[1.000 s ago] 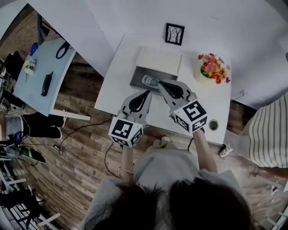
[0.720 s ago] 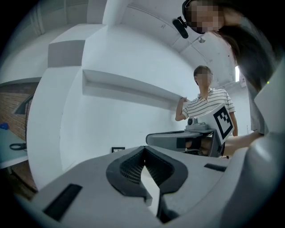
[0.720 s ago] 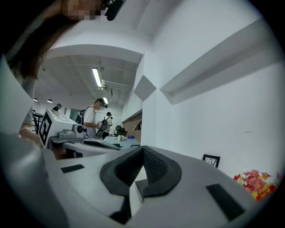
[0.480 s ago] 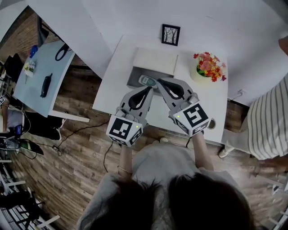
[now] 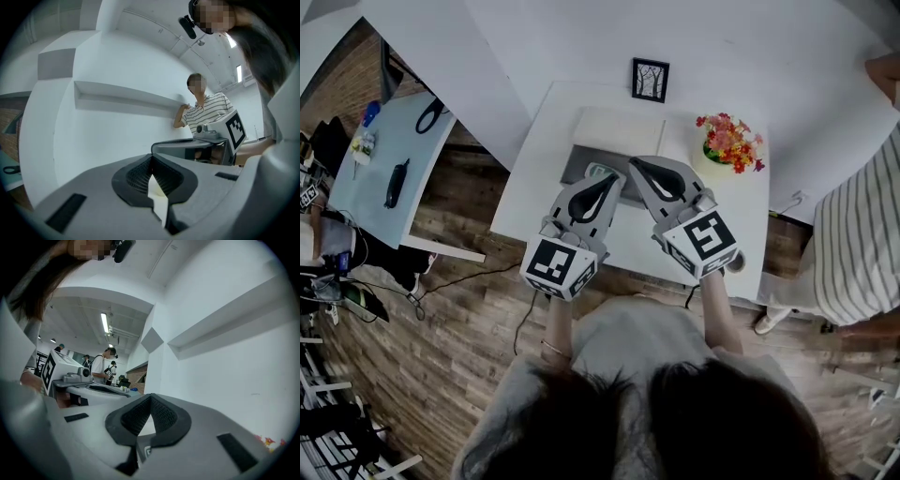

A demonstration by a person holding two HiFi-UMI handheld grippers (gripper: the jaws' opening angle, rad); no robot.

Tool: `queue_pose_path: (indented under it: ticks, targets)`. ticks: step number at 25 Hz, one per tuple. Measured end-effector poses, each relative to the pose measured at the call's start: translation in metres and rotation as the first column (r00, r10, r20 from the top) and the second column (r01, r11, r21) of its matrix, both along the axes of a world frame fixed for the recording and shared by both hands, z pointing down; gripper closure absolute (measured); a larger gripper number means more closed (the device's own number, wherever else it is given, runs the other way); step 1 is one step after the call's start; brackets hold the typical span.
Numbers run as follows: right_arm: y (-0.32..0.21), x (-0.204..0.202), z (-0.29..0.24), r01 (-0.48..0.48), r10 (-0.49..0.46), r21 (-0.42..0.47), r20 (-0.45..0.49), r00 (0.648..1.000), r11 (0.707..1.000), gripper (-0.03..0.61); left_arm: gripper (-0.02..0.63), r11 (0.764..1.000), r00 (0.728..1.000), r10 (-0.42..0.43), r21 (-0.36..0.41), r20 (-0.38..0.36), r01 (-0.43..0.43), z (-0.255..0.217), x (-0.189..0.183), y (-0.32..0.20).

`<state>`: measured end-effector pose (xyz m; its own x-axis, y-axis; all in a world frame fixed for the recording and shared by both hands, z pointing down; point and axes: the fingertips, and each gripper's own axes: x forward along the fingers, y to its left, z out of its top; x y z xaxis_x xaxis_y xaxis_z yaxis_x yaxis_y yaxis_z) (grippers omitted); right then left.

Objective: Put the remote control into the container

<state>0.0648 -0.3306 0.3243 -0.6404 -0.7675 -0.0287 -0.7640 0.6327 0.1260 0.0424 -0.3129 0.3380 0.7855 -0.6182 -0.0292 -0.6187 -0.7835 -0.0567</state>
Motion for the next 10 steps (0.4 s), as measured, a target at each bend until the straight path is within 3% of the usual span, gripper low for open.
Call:
queue_pose_path:
  ticks: [10]
  targets:
    - [-0.0014, 0.0088, -0.0046, -0.002, 0.002, 0.013, 0.009, 1.0, 1.0, 0.581, 0.611, 1.0, 1.0, -0.008, 0.005, 0.001, 0.008, -0.0028, 0.0046, -0.002]
